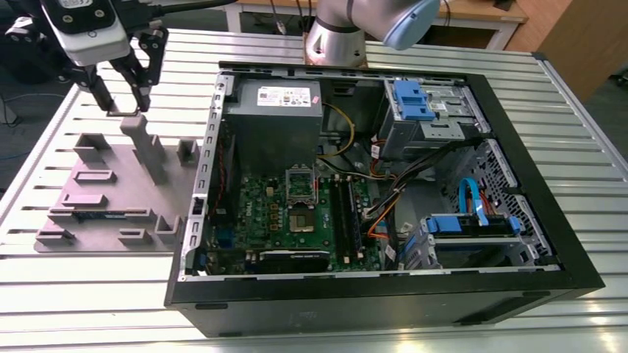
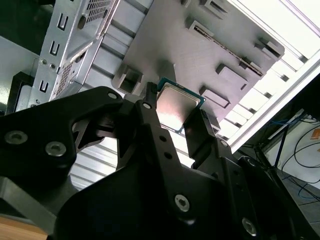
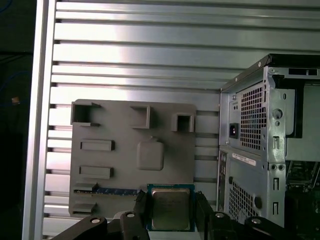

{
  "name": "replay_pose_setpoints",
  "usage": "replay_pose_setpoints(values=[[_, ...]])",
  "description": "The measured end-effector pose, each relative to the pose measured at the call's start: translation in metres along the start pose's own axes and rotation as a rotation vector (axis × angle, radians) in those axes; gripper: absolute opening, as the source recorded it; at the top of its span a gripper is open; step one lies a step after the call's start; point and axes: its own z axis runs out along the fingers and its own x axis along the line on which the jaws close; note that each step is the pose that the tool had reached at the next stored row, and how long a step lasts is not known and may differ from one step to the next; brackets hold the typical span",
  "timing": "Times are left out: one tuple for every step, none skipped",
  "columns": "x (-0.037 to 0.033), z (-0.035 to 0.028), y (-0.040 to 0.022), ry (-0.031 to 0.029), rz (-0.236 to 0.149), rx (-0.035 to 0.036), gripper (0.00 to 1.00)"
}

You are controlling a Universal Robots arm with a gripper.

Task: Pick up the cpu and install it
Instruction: 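Pick up the cpu and move it towards the insertion slot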

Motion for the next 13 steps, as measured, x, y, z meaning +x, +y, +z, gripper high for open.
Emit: replay_pose_setpoints(values=[[-0.0009, 0.0, 0.0, 0.0, 0.0, 0.0, 0.47], [-0.0019, 0.0, 0.0, -0.0001, 0.0, -0.0001, 0.47], [-0.0028, 0.0, -0.0001, 0.0, 0.0, -0.0001, 0.47], [-0.0039, -0.0001, -0.0001, 0.0, 0.0, -0.0001, 0.47], [-0.005, -0.0001, -0.0001, 0.0, 0.0, 0.0, 0.47], [-0.006, -0.0001, -0.0002, 0.0, 0.0, 0.0, 0.47], [-0.0071, -0.0001, -0.0002, 0.0, 0.0, -0.0001, 0.47], [-0.0081, -0.0002, -0.0003, 0.0, 0.0, -0.0001, 0.47], [-0.0092, -0.0002, -0.0003, -0.0001, 0.0, -0.0001, 0.47], [-0.0103, -0.0002, -0.0003, 0.0, 0.0, -0.0001, 0.47], [-0.0113, -0.0002, -0.0003, 0.0, 0.0, 0.0, 0.47], [-0.0123, -0.0003, -0.0004, 0.0, 0.0, 0.0, 0.47], [-0.0132, -0.0003, -0.0004, 0.0, 0.0, 0.0, 0.47]])
